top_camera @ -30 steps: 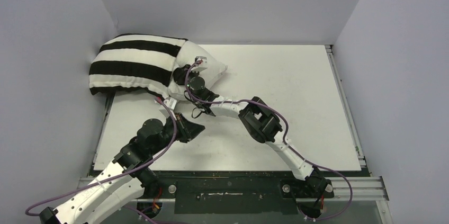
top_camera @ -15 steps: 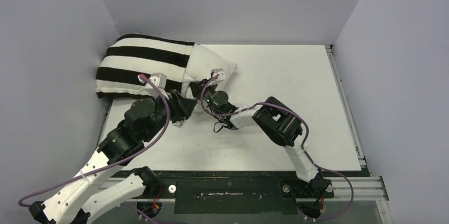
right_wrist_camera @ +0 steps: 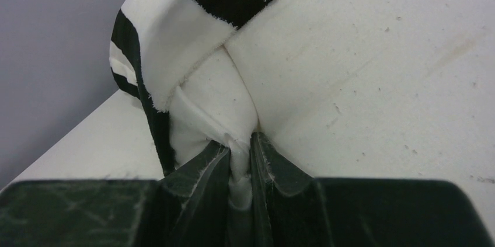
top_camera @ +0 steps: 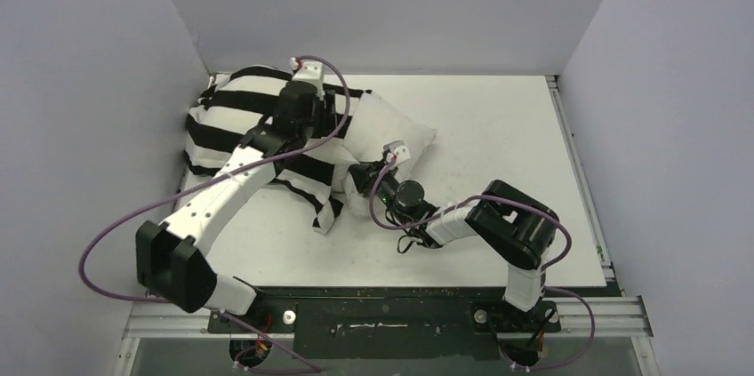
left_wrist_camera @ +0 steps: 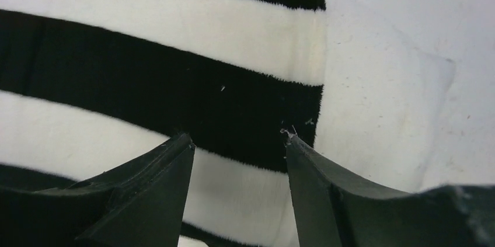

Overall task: Put the pillow into the pillowcase
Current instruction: Stuff the pillow into the pillowcase.

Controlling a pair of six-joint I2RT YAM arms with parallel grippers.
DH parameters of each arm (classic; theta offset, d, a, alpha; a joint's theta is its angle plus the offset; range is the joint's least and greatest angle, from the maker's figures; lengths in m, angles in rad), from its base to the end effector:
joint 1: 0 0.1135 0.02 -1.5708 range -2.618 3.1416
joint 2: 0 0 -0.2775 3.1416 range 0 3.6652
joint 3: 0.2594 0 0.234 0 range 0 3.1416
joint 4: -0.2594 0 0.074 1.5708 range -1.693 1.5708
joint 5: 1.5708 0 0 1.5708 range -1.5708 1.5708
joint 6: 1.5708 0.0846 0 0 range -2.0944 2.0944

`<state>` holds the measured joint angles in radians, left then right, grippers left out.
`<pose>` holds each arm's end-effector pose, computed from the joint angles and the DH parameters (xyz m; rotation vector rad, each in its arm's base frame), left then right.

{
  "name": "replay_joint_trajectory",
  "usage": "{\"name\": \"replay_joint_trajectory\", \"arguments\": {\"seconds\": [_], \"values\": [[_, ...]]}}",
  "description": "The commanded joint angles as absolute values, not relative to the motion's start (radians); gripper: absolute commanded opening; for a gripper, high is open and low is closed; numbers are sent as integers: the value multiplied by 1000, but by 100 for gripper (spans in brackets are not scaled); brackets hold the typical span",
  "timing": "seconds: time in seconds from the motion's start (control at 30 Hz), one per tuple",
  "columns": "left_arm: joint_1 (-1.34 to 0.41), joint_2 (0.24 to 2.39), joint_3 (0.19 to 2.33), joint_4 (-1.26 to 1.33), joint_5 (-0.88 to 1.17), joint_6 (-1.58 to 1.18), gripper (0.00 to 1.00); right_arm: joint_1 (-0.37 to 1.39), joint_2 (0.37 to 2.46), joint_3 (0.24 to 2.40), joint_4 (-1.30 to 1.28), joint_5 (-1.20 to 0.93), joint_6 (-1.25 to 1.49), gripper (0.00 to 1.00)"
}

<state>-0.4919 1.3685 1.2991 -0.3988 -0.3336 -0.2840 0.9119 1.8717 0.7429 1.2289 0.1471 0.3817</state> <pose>0.3052 -0.1321 0.3601 0.0016 2.0147 -0.1538 0.2609 0.3167 0.2155 -0.2821 1.5175 0.9344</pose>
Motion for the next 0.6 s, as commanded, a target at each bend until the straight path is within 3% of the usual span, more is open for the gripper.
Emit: {"name": "replay_joint_trajectory", "arguments": {"seconds": [0.0, 0.47, 0.57], "values": [[-501, 1477, 1388, -254, -196, -178, 58, 939, 1760, 666, 1327, 176, 397, 11], [-558, 1768, 1531, -257, -226, -88, 64, 951, 1728, 633, 1336, 167, 400, 12], [-562, 1783, 1532, -255, -256, -77, 57, 950, 1730, 631, 1339, 166, 403, 13]]}}
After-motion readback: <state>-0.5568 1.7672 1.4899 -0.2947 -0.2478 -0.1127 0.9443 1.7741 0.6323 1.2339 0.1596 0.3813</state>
